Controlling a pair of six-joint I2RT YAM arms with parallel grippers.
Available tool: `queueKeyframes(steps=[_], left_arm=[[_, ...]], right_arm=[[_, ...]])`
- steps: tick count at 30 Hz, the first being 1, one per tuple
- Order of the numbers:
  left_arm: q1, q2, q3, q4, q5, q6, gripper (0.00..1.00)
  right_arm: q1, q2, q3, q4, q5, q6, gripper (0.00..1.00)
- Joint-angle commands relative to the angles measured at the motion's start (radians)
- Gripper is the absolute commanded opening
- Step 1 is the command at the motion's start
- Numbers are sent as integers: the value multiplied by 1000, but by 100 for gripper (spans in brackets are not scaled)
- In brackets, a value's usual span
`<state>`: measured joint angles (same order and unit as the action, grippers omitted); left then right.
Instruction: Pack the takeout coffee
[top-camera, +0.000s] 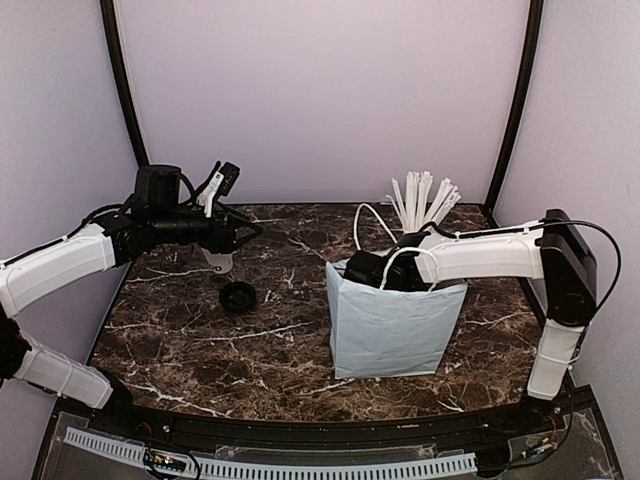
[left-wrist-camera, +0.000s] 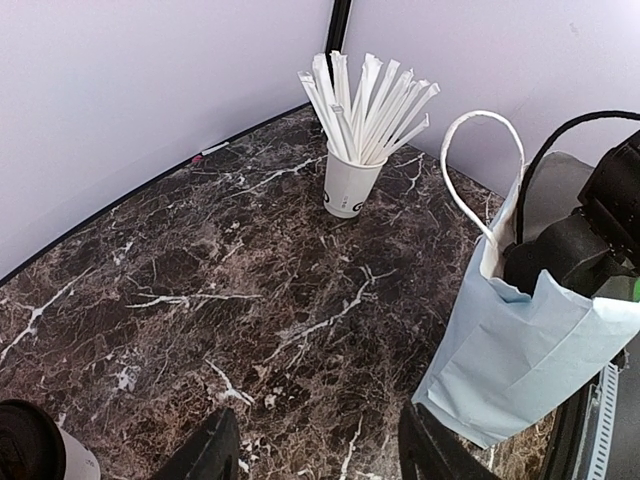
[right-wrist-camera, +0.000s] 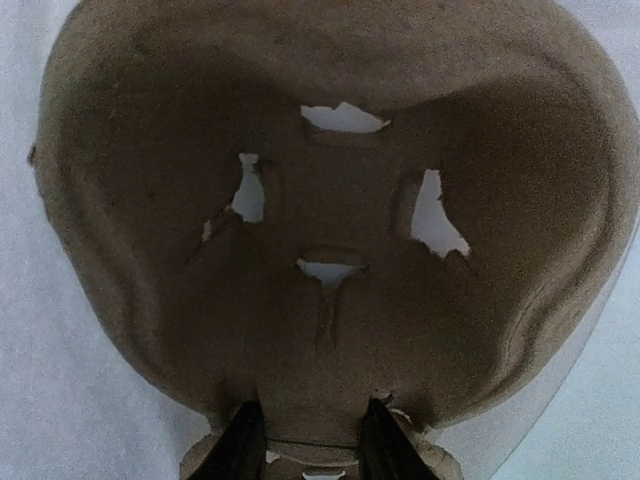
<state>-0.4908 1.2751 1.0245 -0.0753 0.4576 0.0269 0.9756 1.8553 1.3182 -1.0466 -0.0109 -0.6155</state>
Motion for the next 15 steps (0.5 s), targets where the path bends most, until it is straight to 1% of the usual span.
queueKeyframes(steps=[1, 4, 9, 12, 15], left_arm=[[6, -9, -18, 35, 29, -10, 56], [7, -11, -19, 33, 32, -9, 56], [7, -11, -20, 32, 36, -10, 57], [7, -6, -18, 32, 34, -14, 58], [7, 6, -7, 27, 38, -21, 59]], right_arm=[[7, 41, -59, 57, -37, 43, 32], [9, 12, -27, 20, -74, 43, 36], [14, -45, 57, -57, -121, 38, 46], [18, -79, 64, -64, -132, 29, 53], [20, -103, 87, -69, -146, 26, 56]])
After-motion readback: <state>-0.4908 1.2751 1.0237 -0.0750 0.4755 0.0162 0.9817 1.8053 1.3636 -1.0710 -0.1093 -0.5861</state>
